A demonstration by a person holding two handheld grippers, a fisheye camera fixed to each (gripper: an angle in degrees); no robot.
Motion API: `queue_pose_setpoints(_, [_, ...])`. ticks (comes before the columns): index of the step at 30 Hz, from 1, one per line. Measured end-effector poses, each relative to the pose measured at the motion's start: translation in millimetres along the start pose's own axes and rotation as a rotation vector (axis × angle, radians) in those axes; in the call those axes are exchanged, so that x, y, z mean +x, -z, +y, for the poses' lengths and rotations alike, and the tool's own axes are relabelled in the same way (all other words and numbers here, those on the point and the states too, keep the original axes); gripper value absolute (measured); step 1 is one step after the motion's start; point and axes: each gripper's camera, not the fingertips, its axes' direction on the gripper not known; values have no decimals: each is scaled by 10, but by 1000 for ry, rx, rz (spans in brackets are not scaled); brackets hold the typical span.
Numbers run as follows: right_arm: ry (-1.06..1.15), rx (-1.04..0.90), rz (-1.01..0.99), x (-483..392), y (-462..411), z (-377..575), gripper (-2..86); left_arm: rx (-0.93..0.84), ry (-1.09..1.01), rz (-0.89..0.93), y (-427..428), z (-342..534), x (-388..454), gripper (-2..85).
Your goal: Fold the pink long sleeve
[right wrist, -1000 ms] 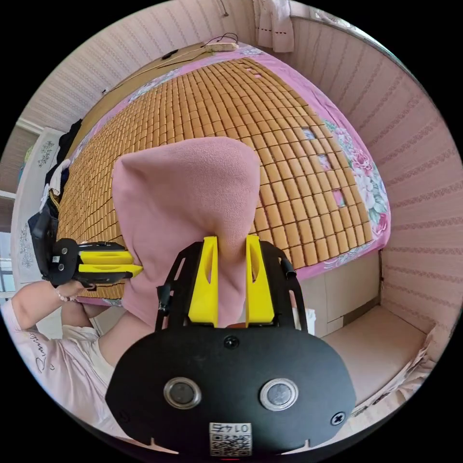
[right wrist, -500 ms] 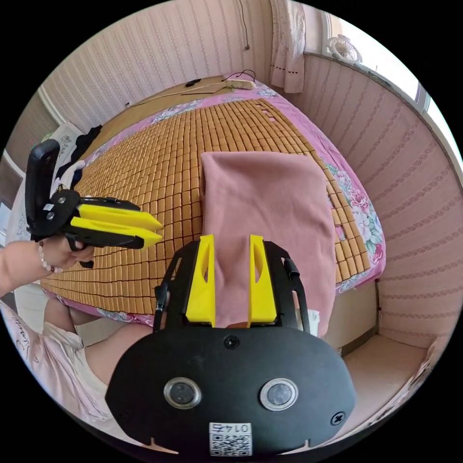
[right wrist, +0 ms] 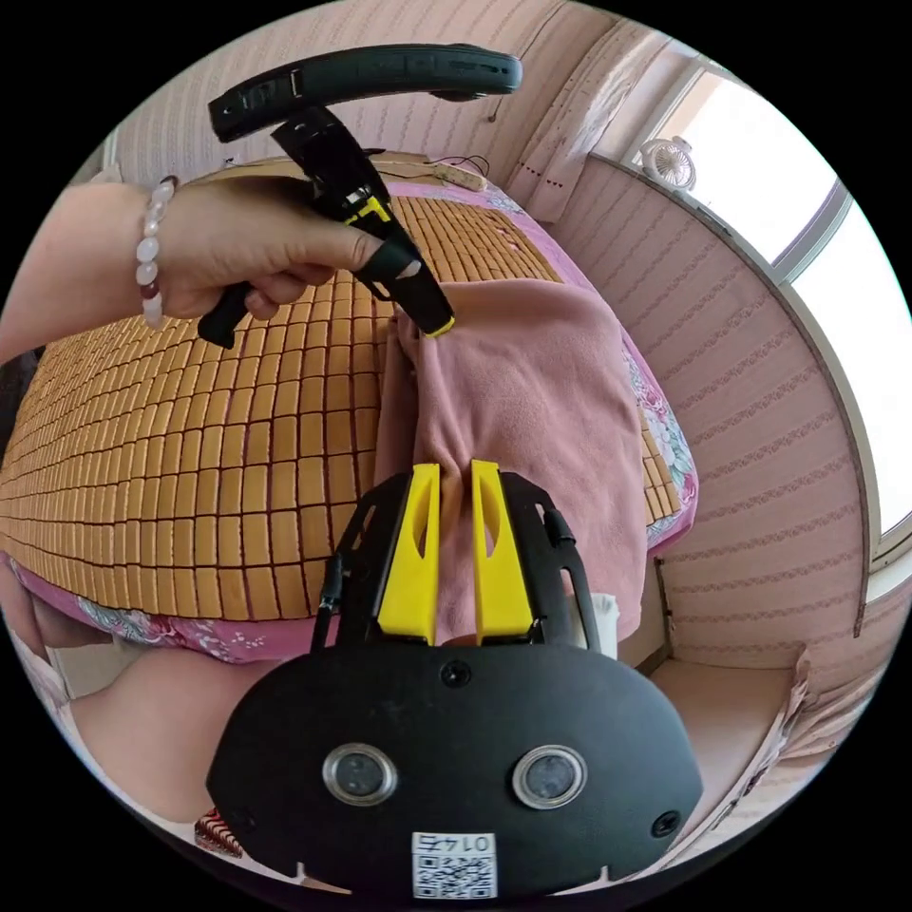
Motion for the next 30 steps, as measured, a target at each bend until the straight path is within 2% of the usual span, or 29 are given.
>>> queue_pose_setpoints(3, [13, -28, 62, 241, -73, -148, 50, -20, -66, -40, 60, -190, 86, 18])
queue_pose_setpoints(6, [20, -26, 109, 419, -211, -290, 52, -10, 19, 26, 310, -207, -36, 12])
queue_pose_setpoints(10, [-42, -29, -72, 518, -131, -302, 58, 11, 20, 46, 700, 303, -89, 13])
queue_pose_setpoints(14, [-48, -30, -115, 212, 226, -46, 62, 25, -55, 52, 1198, 1115, -41, 26])
queue_pose_setpoints(16, [-155, 129, -305, -37, 610, 245, 51, 30, -87, 62, 1605, 1890, 21, 45])
queue_pose_setpoints(19, [-188, 184, -605, -588, 851, 338, 47, 10, -49, 27, 2089, 3050, 7, 67])
queue_pose_setpoints(23, [-76, 149, -688, -1593, 1069, 175, 66, -7, 140, -66, 2681, 4746, -188, 89])
queue_pose_setpoints(27, [193, 114, -760, -2892, 1502, -25, 89, 49, 540, -130, 3519, 7111, -394, 97])
queue_pose_setpoints(30, [435, 102, -727, -3823, 1846, -81, 92, 178, 799, -223, 4185, 8753, -206, 93])
